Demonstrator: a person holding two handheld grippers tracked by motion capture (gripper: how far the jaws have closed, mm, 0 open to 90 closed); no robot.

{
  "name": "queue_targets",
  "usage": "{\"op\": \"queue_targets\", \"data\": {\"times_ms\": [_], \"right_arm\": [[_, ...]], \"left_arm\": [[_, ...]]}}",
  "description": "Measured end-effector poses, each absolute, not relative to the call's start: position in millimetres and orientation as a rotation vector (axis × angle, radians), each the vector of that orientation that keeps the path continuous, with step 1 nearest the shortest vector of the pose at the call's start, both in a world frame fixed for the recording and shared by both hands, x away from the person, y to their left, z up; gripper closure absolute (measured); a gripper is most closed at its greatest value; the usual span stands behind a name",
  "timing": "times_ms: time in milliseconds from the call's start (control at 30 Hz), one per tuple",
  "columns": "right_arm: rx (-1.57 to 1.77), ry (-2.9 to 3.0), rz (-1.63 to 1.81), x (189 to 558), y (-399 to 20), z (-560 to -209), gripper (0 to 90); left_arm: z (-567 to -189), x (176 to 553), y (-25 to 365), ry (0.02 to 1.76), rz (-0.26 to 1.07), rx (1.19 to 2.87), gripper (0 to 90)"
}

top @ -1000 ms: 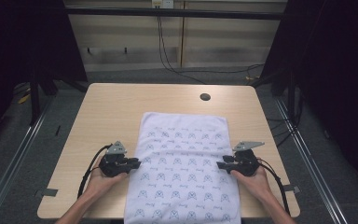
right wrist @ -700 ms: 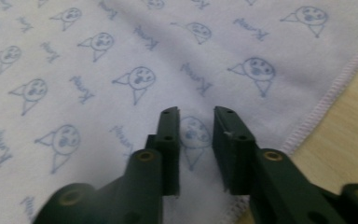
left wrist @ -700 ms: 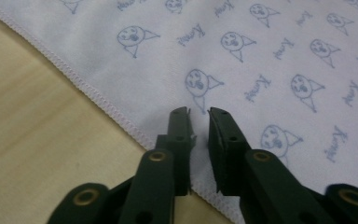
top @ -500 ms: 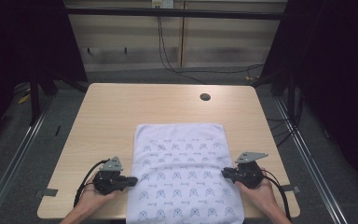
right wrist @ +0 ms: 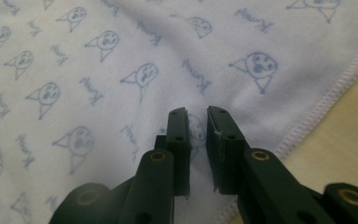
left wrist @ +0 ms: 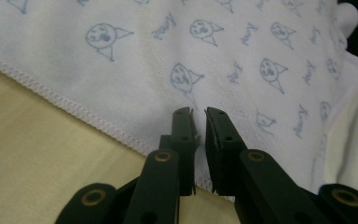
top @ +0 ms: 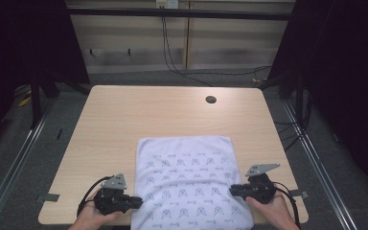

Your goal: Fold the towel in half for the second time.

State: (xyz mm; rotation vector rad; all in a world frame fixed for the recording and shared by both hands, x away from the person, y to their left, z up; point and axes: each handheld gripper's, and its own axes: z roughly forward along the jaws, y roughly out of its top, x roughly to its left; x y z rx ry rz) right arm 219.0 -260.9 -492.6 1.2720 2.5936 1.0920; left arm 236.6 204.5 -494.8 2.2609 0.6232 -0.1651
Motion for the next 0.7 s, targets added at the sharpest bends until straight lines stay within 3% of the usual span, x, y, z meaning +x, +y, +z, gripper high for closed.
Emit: {"op": "queue_targets", "data": {"times_ms": [267,700], "right_arm": [[1.261,2.449,1.262,221,-268,-476,69.2],[1.275,2.311,1.188,317,-289,-471,56.7]], "left_arm": [[-482,267,215,0.672,-0.096,2.152,74.9],[-474,366,210,0.887,0.098,2.068,58.2]]}}
